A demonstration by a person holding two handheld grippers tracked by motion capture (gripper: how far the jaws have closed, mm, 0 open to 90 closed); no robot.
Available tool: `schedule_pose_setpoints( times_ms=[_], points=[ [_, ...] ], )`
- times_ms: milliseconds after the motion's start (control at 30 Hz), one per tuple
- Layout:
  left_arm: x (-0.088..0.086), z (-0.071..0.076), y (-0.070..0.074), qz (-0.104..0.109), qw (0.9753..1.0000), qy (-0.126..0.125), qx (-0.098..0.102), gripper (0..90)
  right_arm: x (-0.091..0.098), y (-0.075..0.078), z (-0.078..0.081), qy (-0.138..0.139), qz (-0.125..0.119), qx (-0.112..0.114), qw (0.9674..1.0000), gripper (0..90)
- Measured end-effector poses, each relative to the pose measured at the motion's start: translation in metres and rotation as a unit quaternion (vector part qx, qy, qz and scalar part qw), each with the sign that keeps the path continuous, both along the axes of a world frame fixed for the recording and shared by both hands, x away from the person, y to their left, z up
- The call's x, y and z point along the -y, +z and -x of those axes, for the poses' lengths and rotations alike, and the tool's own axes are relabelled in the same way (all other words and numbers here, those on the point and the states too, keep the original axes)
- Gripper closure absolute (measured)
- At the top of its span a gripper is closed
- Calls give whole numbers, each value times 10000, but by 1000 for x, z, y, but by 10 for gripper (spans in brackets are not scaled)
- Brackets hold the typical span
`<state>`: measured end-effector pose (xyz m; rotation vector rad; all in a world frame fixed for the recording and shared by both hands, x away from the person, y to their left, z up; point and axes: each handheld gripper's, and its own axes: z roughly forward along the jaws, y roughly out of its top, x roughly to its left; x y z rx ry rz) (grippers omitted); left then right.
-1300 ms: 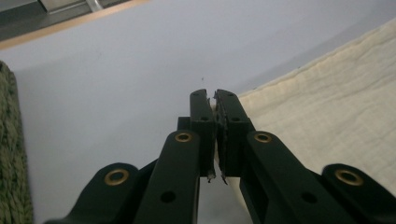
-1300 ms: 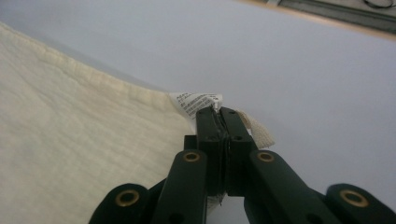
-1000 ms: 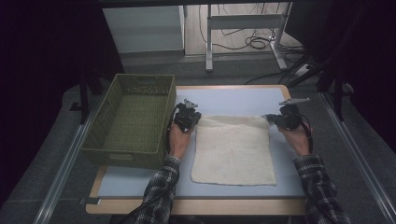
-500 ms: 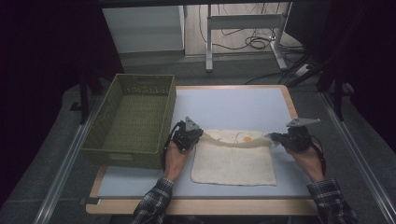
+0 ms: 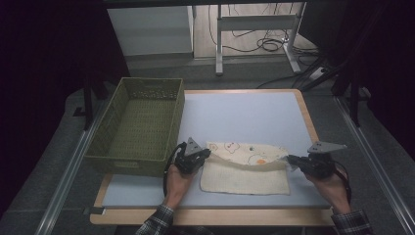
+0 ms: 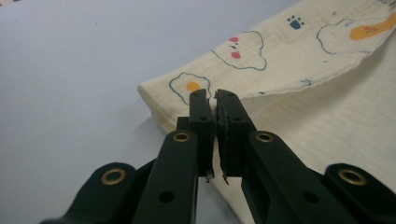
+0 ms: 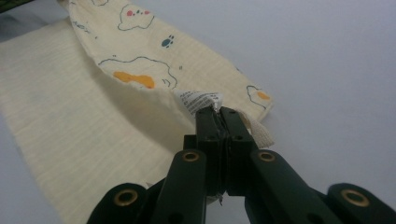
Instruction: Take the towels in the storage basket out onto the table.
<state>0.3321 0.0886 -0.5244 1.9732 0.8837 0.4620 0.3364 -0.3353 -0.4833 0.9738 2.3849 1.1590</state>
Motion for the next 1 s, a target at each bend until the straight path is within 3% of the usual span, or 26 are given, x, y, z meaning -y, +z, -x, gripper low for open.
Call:
schedule_pose_setpoints(
  times_ms=[100,367,567,1000],
  points=[
    [-3,11,2,120,9999,-98,52,857,2,-1,11,58,-7,2,10000,877],
    [-7,40,4,110,9993,-329,126,855,6,-5,35,189,-76,-82,9998,875],
    [-9,59,0,109,9988,-467,69,854,5,-13,50,312,-39,-214,9993,874],
    [-15,76,-10,93,9984,-559,-53,853,7,-25,66,485,-69,-452,9978,870]
  ],
)
